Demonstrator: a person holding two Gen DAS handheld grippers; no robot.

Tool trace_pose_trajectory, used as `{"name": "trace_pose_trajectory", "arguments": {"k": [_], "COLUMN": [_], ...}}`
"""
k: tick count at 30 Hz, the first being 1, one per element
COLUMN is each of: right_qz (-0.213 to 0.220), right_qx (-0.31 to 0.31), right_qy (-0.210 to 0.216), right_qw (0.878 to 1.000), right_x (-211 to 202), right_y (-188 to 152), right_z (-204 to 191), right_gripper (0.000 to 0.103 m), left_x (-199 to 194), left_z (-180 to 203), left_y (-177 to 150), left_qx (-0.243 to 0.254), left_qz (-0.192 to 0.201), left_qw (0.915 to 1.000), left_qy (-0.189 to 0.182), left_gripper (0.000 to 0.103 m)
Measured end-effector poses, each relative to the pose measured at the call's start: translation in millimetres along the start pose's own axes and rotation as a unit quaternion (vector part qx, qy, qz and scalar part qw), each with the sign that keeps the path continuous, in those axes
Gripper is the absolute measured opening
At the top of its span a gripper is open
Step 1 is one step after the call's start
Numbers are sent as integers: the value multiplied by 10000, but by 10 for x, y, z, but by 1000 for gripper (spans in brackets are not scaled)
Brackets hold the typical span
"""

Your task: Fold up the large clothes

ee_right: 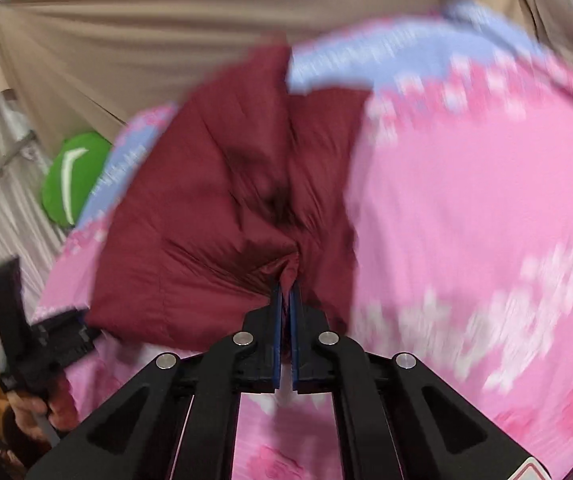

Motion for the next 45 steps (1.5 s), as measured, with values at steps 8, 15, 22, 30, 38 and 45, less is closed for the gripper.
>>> {"name": "trace_pose_trajectory", "arguments": {"k": [8, 15, 22, 30, 38, 45], "right_qz": [25, 895, 248, 369, 586, 594], "right_qx": [-12, -55, 267, 641, 721, -580], "right_qy": [-182, 3, -71, -395, -844, -719], "right_qw": [9998, 9960, 9993, 9965, 9921, 9940], "right_x": [-100, -413, 572, 656, 427, -50], "right_y": [-5, 800, 1270, 981, 937, 548], "right_z": [-46, -102, -35, 374, 422, -410], "right_gripper": [19, 64, 16, 5, 17, 14], "left_x": [-157, -926, -561, 172, 199, 11], "left_z": [5, 37, 321, 466, 532, 539], "left_y": [8, 281, 802, 736, 680, 635], "left_qx": [340, 419, 46, 152, 351, 358], "left_qz": [98, 787, 847, 291, 451, 535], "left_qw": [9993, 9930, 9932, 9979, 9981, 9979], "left_qy": [-120, -769, -800, -558, -232, -101], "left_gripper": [31, 47, 50, 48, 49, 59]}}
Point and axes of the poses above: each gripper's, at about its wrist camera, not at the fingertips, and x roughly the way its jaws point, z to its right, y to its top, the point moved 5 cm from there along x, roughly the way its jaws point, and after that the axes turned 11 degrees about -x, right-handed, at the moved point
